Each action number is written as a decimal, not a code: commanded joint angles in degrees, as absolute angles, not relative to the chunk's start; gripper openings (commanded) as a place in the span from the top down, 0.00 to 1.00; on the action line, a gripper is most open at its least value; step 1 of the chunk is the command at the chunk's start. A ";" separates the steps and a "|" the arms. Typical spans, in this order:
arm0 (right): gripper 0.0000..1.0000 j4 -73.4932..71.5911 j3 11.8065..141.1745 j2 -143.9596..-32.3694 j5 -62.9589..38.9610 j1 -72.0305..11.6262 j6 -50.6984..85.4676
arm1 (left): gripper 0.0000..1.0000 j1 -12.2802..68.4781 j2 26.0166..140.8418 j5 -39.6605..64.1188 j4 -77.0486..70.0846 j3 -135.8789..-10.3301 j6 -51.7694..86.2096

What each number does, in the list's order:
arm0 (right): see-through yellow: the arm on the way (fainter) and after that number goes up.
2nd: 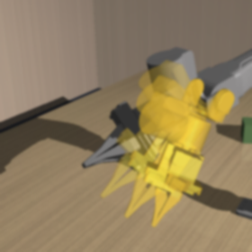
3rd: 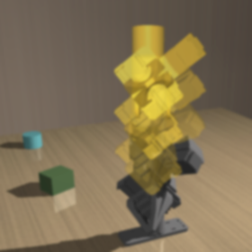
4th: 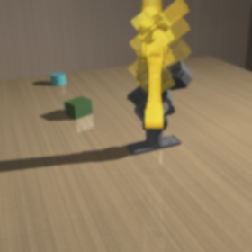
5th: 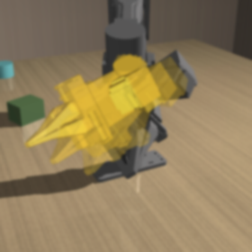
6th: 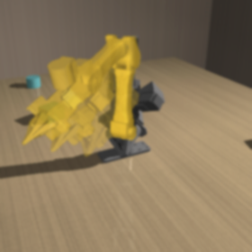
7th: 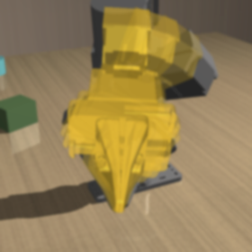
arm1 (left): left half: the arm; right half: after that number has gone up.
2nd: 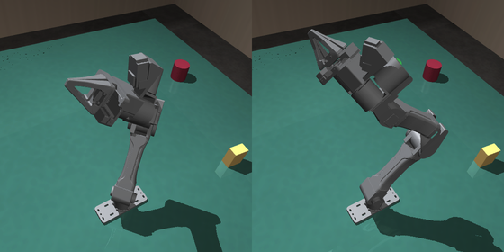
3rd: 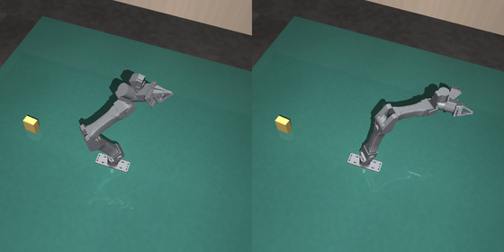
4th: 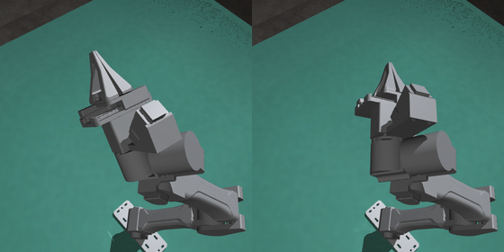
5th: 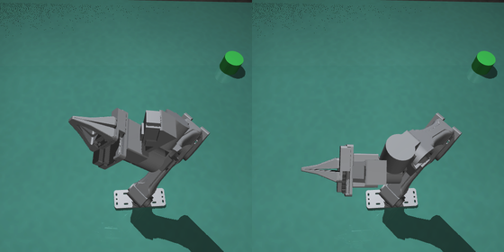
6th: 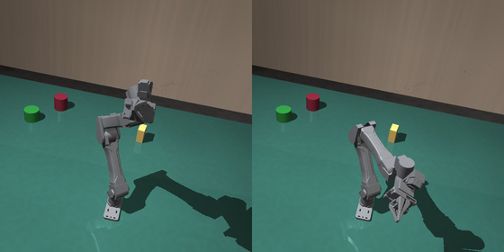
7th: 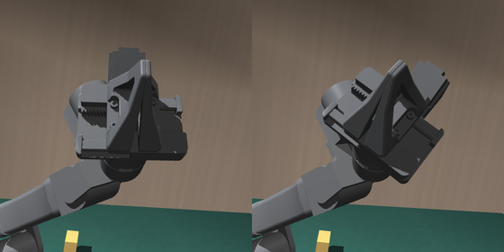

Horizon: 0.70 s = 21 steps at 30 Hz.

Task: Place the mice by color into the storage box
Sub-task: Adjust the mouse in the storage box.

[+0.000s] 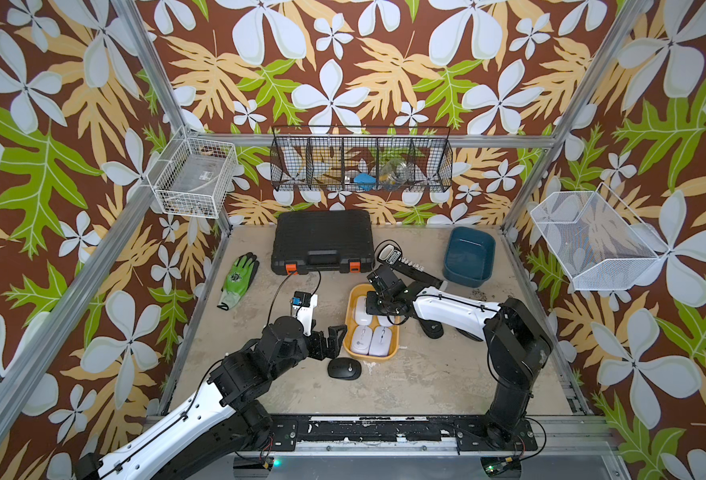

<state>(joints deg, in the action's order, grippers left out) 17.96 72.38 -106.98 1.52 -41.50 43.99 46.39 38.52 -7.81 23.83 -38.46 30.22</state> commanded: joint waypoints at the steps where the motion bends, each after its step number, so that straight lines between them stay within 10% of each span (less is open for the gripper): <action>1: 0.88 16.88 73.33 -108.49 0.18 -40.87 42.29 | 0.00 46.32 38.32 -9.00 24.07 -38.24 30.70; 21: 0.91 19.42 77.33 -113.03 3.54 -38.76 41.27 | 0.00 46.32 39.45 -9.45 23.75 -37.47 30.41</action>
<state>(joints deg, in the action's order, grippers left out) 17.85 76.82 -113.47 1.63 -38.74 41.80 46.39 39.40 -8.97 24.16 -37.43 30.37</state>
